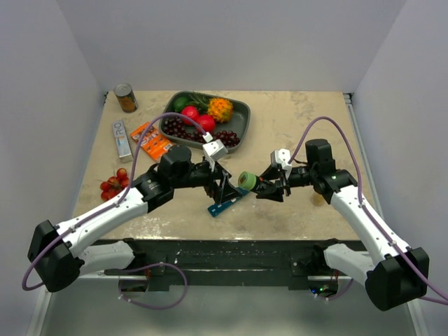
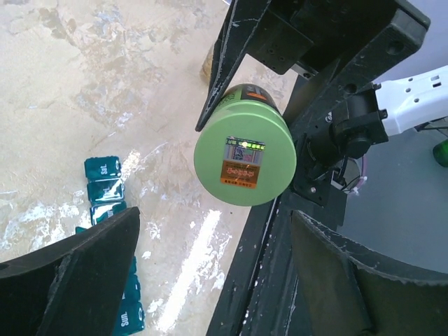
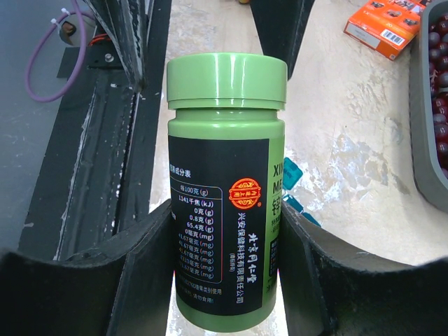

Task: Sort the pills into containers

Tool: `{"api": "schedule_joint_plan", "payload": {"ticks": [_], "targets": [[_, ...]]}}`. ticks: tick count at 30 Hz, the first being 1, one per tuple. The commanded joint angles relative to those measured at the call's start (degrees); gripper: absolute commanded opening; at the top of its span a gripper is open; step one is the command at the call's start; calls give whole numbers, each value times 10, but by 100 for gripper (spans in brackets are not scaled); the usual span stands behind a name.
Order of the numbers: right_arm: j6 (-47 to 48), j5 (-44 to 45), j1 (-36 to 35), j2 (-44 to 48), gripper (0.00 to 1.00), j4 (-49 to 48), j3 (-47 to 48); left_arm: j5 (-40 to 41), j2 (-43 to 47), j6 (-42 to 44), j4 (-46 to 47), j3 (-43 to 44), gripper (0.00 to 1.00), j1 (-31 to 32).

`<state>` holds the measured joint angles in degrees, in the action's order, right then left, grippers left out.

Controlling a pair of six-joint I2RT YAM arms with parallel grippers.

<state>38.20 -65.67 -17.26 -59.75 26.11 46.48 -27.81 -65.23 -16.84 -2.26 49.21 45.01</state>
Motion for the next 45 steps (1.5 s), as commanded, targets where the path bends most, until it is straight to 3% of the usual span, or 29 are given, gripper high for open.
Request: {"api": "schedule_joint_plan", "payload": {"ticks": [1,2,3,10,17,29,45], "targets": [[5,-25,-3,9,0,-19,19,11,35,-2,13,-3,92,-3],[6,-25,-3,9,0,-21,19,12,48,-6,14,-4,92,-3],[5,-25,-3,9,0,-19,19,14,54,-15,34,-6,99,-3],[6,-24,-2,9,0,-20,18,28,75,-78,71,-7,100,-4],[5,-24,-3,9,0,-20,18,34,13,-219,60,29,98,-4],[2,-19,-2,9,0,-25,16,27,-14,-309,39,51,84,-1],[1,-14,-3,7,0,-28,14,1,-48,-311,14,76,63,5]]}}
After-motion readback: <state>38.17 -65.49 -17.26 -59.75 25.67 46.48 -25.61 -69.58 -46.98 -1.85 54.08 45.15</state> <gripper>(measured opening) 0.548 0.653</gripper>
